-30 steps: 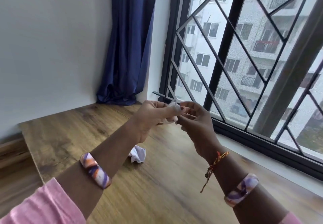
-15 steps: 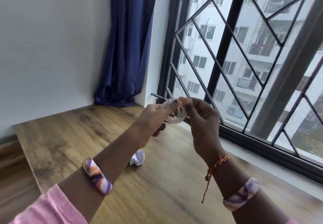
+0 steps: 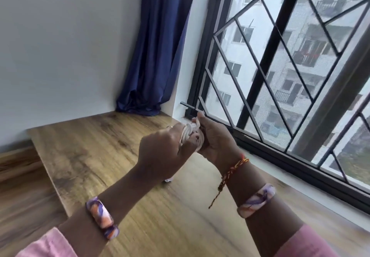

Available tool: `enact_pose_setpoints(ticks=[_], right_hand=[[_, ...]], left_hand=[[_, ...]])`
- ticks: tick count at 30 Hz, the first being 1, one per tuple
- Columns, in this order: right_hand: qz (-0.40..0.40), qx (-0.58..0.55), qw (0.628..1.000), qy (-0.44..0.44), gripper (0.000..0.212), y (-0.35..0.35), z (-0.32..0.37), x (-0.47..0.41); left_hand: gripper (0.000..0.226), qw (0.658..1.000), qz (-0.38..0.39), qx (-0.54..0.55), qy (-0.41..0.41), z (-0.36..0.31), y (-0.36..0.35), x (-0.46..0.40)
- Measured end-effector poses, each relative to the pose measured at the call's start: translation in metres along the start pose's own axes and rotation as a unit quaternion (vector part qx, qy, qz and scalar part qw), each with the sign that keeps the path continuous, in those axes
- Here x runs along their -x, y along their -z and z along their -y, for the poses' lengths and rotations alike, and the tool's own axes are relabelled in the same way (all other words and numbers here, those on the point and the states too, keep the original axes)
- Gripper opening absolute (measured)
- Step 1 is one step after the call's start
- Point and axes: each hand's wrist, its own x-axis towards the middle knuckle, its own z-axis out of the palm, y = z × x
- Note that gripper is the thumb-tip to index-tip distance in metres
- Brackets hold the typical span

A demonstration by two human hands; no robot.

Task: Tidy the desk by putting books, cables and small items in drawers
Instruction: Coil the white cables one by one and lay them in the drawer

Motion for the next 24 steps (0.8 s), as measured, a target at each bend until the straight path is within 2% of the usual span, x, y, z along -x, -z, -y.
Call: enact_pose_setpoints(ticks=[3, 6, 8, 10, 12, 15, 17, 19, 21, 23, 24], right_hand=[[0.047, 0.045, 0.998, 0.0, 0.03, -0.012, -0.014, 0.0], [0.144, 0.122, 0.982, 0.02, 0.028, -0.023, -0.021, 0.001], [0.196, 0.174, 0.965, -0.002, 0.025, -0.033, -0.033, 0.001], [0.207, 0.188, 0.959, -0.04, 0.024, -0.044, -0.05, -0.001], [0.197, 0.163, 0.962, -0.091, 0.023, -0.057, -0.073, -0.004], [0.187, 0.169, 0.954, -0.16, 0.024, -0.079, -0.111, -0.01], [0.208, 0.217, 0.935, -0.188, 0.025, -0.089, -0.138, -0.011], [0.255, 0.278, 0.906, -0.193, 0.026, -0.093, -0.164, -0.006], [0.31, 0.325, 0.873, -0.19, 0.026, -0.097, -0.187, 0.002], [0.33, 0.369, 0.854, -0.16, 0.023, -0.098, -0.207, 0.006], [0.323, 0.407, 0.846, -0.116, 0.021, -0.098, -0.213, 0.005]], left_hand=[[0.053, 0.996, 0.006, 0.043, 0.074, 0.022, 0.013, 0.017], [0.04, 0.989, 0.052, 0.122, 0.068, 0.05, 0.032, 0.035], [0.036, 0.984, 0.092, 0.141, 0.063, 0.07, 0.045, 0.055], [0.036, 0.976, 0.116, 0.148, 0.11, 0.083, 0.06, 0.075], [0.041, 0.97, 0.124, 0.115, 0.172, 0.091, 0.074, 0.091], [0.054, 0.959, 0.151, -0.006, 0.24, 0.096, 0.089, 0.112], [0.044, 0.939, 0.168, -0.047, 0.298, 0.103, 0.096, 0.133], [0.029, 0.908, 0.174, 0.024, 0.381, 0.111, 0.101, 0.158], [0.013, 0.867, 0.147, 0.092, 0.468, 0.12, 0.104, 0.185], [0.005, 0.833, 0.127, 0.095, 0.529, 0.128, 0.103, 0.208], [0.005, 0.821, 0.123, 0.087, 0.551, 0.131, 0.101, 0.217]])
